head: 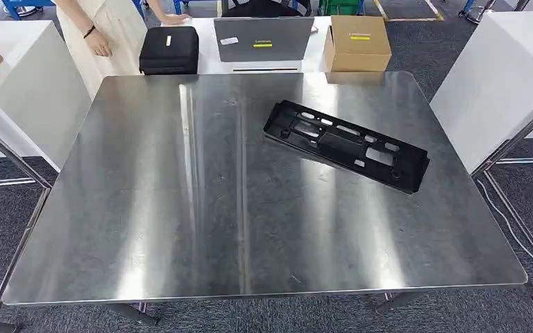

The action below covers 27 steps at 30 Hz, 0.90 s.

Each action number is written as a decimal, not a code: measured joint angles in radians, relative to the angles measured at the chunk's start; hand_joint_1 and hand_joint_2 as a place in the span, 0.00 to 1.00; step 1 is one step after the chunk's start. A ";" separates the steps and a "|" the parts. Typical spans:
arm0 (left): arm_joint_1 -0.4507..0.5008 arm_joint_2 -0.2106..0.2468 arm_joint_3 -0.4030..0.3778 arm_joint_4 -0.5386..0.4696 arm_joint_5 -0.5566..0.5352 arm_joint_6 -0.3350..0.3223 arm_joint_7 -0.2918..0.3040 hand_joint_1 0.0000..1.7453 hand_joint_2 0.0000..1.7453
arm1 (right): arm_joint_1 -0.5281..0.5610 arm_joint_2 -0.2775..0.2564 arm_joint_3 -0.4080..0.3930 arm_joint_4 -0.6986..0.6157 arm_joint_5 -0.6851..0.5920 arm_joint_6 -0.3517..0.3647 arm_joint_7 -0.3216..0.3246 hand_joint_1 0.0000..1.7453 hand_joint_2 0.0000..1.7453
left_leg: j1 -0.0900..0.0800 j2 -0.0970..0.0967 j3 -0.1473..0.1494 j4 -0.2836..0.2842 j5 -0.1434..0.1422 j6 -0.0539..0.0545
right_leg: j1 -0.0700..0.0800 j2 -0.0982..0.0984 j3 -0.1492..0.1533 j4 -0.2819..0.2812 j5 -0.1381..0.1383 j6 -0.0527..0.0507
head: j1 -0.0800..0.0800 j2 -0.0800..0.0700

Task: Take the parts from the cabinet and place them on the table.

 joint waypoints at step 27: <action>0.009 -0.014 -0.025 0.005 -0.094 -0.008 0.126 0.00 0.00 | -0.012 0.007 0.788 0.070 -0.242 0.106 0.160 0.00 0.00 | -0.001 -0.003 0.001 0.000 0.001 0.001 | -0.002 -0.004 0.001 0.000 -0.001 0.002 | 0.000 0.000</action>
